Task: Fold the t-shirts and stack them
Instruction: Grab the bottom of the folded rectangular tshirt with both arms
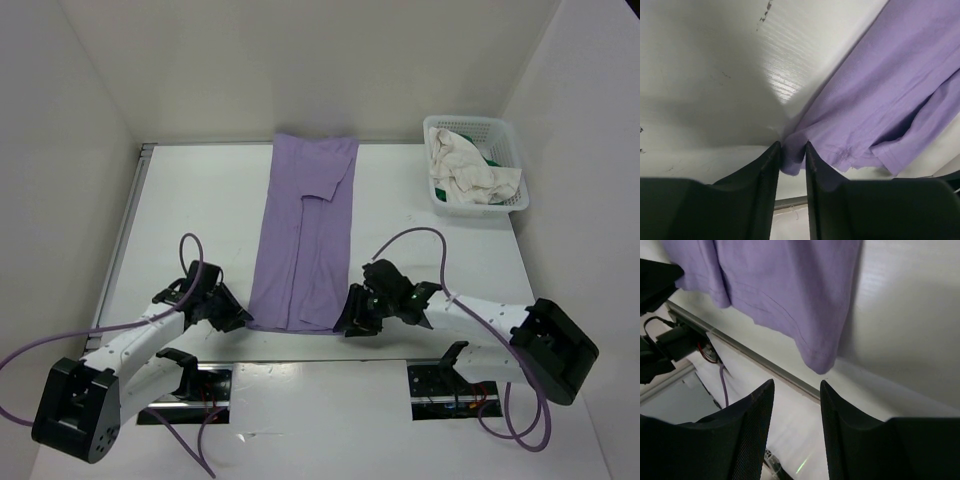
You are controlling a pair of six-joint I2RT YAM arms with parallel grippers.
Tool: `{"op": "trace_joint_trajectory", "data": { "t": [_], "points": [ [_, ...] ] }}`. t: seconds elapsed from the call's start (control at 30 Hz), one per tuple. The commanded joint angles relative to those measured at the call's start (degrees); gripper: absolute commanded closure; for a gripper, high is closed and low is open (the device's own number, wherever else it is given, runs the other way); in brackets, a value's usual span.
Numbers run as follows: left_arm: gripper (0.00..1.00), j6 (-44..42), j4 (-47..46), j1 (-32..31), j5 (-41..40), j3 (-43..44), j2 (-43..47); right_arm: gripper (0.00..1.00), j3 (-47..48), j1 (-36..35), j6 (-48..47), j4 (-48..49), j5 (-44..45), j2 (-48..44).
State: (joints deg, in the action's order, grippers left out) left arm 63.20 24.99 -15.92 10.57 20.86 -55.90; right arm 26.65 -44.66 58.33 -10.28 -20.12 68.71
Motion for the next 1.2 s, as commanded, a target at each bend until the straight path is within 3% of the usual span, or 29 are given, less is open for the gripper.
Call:
{"op": "trace_joint_trajectory", "data": {
  "t": [0.0, 0.2, 0.3, 0.43, 0.63, 0.83, 0.93, 1.0, 1.03, 1.17],
  "points": [
    [0.68, -0.2, -0.3, -0.2, 2.1, -0.9, 1.1, 0.52, -1.5, -1.5, 3.2, 3.8, 0.8, -0.3],
    [0.75, -0.2, 0.3, -0.8, 2.6, -1.4, 1.6, 0.52, -1.0, -1.5, 2.1, 5.1, 2.8, 3.9],
    [0.79, -0.2, 0.3, -1.3, 3.2, -1.4, 1.6, 0.59, 1.0, -1.5, 0.7, 5.8, 3.4, 7.4],
    [0.88, -0.2, 0.8, -1.8, 3.8, -0.9, 2.2, 0.77, 1.9, -1.5, -0.1, 4.8, 4.7, 8.7],
    [0.96, -0.2, 1.9, -3.1, 4.9, -0.9, 3.4, 0.93, -1.8, -1.5, 0.5, 4.0, 4.7, 5.4],
    [1.00, -0.2, 5.3, -6.3, 7.4, 1.0, 4.1, 0.97, -2.9, -10.1, 7.0, 2.2, 3.4, 0.5],
    [1.00, -3.1, 11.0, -8.2, 6.1, 6.5, 5.0, 0.98, 1.4, -10.8, 6.2, -5.8, 4.6, -4.1],
    [1.00, -3.9, 12.4, -8.2, 5.5, 12.5, 3.2, 1.00, 4.1, -7.3, 3.2, -12.4, 5.7, -7.0],
    [1.00, -4.4, 12.9, -8.2, 4.1, 14.9, 1.5, 1.00, 6.3, -1.2, -1.3, -13.9, 5.2, -8.9],
    [1.00, -6.9, 9.4, -6.0, 2.8, 24.6, -5.4, 1.00, 12.3, 12.3, -12.2, -16.0, -0.6, -4.8]
  ]
}}
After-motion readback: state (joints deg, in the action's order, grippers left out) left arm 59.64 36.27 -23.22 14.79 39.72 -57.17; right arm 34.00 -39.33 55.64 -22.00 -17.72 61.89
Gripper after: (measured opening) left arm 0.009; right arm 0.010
